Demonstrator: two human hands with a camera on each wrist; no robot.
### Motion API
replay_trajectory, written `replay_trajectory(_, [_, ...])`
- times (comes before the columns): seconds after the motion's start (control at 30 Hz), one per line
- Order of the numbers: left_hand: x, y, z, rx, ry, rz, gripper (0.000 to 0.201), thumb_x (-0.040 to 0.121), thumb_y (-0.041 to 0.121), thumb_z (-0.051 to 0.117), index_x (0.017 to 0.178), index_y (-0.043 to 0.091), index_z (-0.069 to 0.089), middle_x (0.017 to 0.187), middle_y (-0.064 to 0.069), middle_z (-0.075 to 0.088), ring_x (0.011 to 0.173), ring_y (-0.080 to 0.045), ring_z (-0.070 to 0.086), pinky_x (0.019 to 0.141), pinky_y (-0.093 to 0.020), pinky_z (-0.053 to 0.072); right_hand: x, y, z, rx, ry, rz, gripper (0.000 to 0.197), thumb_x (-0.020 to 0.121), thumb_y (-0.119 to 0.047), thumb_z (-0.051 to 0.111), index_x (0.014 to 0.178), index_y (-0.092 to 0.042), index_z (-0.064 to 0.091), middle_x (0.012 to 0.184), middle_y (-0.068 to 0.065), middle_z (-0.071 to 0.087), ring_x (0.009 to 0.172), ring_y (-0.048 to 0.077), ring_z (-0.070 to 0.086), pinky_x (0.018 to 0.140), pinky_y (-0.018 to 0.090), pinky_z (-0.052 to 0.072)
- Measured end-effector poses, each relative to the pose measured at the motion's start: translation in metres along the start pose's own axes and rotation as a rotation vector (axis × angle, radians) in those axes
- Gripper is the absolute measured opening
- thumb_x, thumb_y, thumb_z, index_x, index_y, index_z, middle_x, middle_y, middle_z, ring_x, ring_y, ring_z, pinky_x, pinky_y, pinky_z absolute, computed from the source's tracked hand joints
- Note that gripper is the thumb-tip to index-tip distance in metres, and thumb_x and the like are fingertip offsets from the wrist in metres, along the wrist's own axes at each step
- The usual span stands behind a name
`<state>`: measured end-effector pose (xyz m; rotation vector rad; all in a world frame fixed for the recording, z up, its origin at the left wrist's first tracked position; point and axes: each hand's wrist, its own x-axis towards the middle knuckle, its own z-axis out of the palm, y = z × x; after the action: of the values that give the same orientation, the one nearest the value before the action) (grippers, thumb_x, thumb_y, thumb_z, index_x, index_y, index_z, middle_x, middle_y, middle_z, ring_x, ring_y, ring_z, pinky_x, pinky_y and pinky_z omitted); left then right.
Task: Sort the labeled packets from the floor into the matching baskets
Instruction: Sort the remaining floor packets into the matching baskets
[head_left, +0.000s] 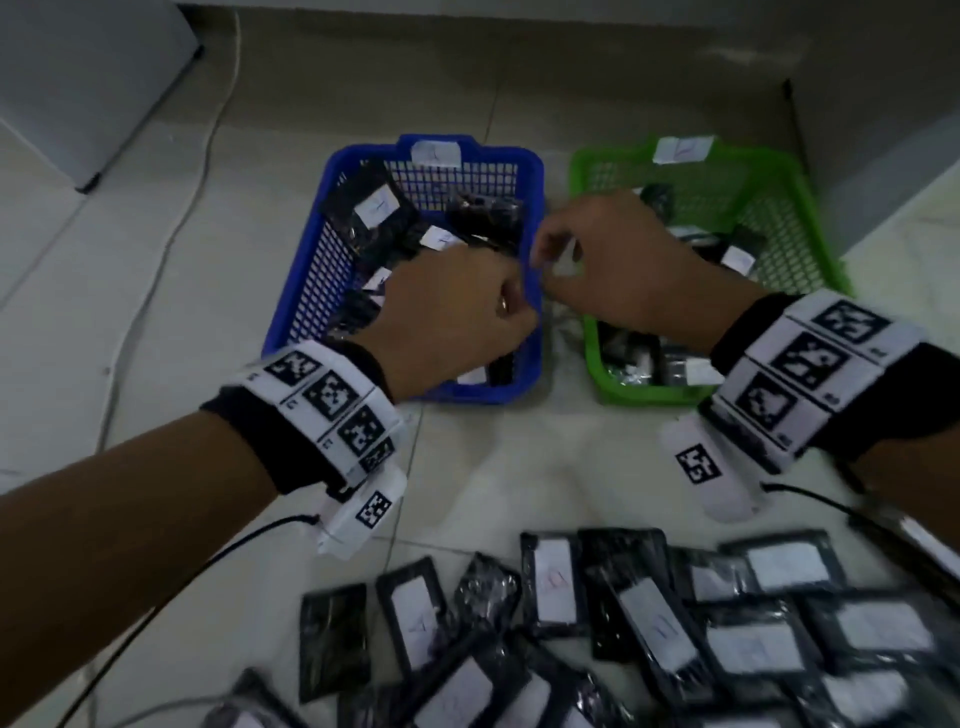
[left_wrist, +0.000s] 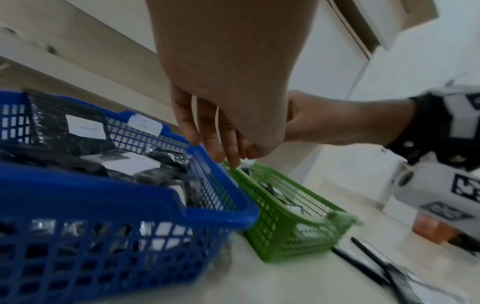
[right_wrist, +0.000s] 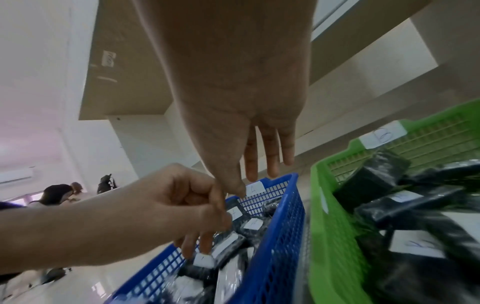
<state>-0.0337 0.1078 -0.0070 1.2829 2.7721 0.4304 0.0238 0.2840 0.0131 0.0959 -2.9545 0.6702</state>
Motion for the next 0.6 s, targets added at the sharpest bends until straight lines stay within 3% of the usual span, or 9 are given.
replay_trajectory(0.13, [-0.035, 0.038, 0.001, 0.104, -0.177, 0.055, 0.038, 0.079, 0.065, 0.047, 0.074, 0.029, 0.057, 0.075, 0.008, 0.062, 0.076, -0.020, 0.062, 0.057, -0.029, 0.040, -0.066, -0.003, -0.009, -0.017, -0.129, 0.033, 0.018, 0.075, -0.017, 0.071, 0.093, -0.015, 0.072, 0.091, 0.002, 0.069, 0.073, 0.011, 0.056, 0.064, 0.016, 0.036])
replay_trajectory(0.23, [-0.056, 0.061, -0.007, 0.119, -0.276, 0.090, 0.025, 0.087, 0.053, 0.053, 0.083, 0.029, 0.060, 0.085, 0.007, 0.066, 0.084, -0.020, 0.063, 0.061, -0.031, 0.043, -0.112, -0.007, -0.008, -0.033, -0.264, 0.069, 0.024, 0.077, -0.018, 0.071, 0.101, -0.016, 0.072, 0.099, 0.004, 0.068, 0.090, 0.021, 0.062, 0.073, 0.024, 0.043])
replay_trajectory(0.33, [-0.081, 0.086, -0.009, 0.126, -0.437, 0.137, 0.014, 0.091, 0.048, 0.056, 0.086, 0.035, 0.058, 0.091, 0.010, 0.062, 0.089, -0.020, 0.061, 0.066, -0.031, 0.040, -0.153, -0.013, 0.001, -0.016, -0.415, 0.103, 0.027, 0.080, -0.020, 0.072, 0.106, -0.015, 0.069, 0.102, 0.003, 0.067, 0.094, 0.019, 0.060, 0.075, 0.024, 0.042])
replay_trajectory(0.4, [-0.098, 0.101, 0.000, 0.198, -0.514, 0.129, 0.013, 0.092, 0.043, 0.056, 0.100, 0.035, 0.063, 0.100, 0.006, 0.062, 0.096, -0.022, 0.062, 0.068, -0.031, 0.037, -0.175, -0.013, 0.015, 0.007, -0.504, 0.156, 0.034, 0.080, -0.027, 0.074, 0.112, -0.016, 0.067, 0.105, 0.003, 0.066, 0.097, 0.020, 0.059, 0.079, 0.027, 0.045])
replay_trajectory(0.5, [-0.120, 0.112, 0.037, 0.248, -0.636, 0.089, 0.040, 0.091, 0.043, 0.061, 0.129, 0.029, 0.054, 0.121, 0.000, 0.059, 0.107, -0.026, 0.061, 0.075, -0.034, 0.043, -0.203, -0.011, 0.041, 0.051, -0.543, 0.217, 0.052, 0.075, -0.038, 0.077, 0.121, -0.018, 0.061, 0.109, 0.005, 0.058, 0.103, 0.024, 0.056, 0.084, 0.031, 0.045])
replay_trajectory(0.6, [-0.138, 0.116, 0.072, 0.135, -0.695, 0.020, 0.069, 0.083, 0.056, 0.067, 0.139, 0.024, 0.041, 0.128, -0.004, 0.052, 0.115, -0.030, 0.054, 0.087, -0.044, 0.050, -0.229, -0.010, 0.065, 0.118, -0.541, 0.157, 0.061, 0.067, -0.044, 0.081, 0.119, -0.022, 0.059, 0.104, 0.004, 0.045, 0.093, 0.024, 0.053, 0.077, 0.031, 0.045])
